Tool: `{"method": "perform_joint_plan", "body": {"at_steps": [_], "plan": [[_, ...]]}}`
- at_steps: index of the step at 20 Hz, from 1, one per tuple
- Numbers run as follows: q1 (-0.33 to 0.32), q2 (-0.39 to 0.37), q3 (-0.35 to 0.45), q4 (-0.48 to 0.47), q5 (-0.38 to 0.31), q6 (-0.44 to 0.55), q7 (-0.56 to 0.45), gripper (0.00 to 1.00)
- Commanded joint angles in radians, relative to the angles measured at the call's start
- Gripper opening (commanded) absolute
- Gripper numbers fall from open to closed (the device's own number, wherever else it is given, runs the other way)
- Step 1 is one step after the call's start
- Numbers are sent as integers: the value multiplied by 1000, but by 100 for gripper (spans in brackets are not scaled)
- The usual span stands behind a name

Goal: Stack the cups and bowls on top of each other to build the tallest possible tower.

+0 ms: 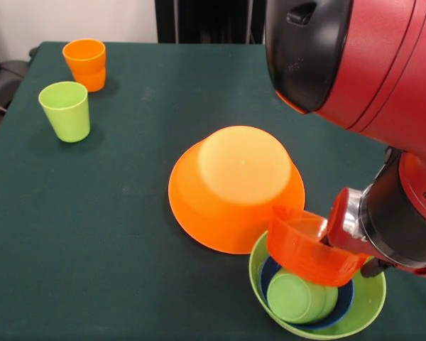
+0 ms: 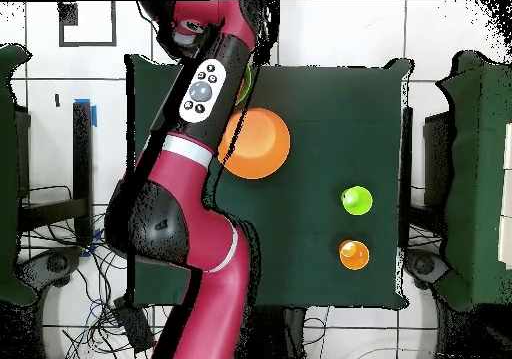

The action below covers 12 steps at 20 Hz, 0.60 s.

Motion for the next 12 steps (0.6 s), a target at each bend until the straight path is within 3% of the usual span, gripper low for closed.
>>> {"method": "perform_joint_plan", "body": {"at_steps": [1, 12], "plan": [[13, 12, -38, -75, -70, -79, -252, 100], [6, 23, -18, -80, -80, -81, -264, 100]]}}
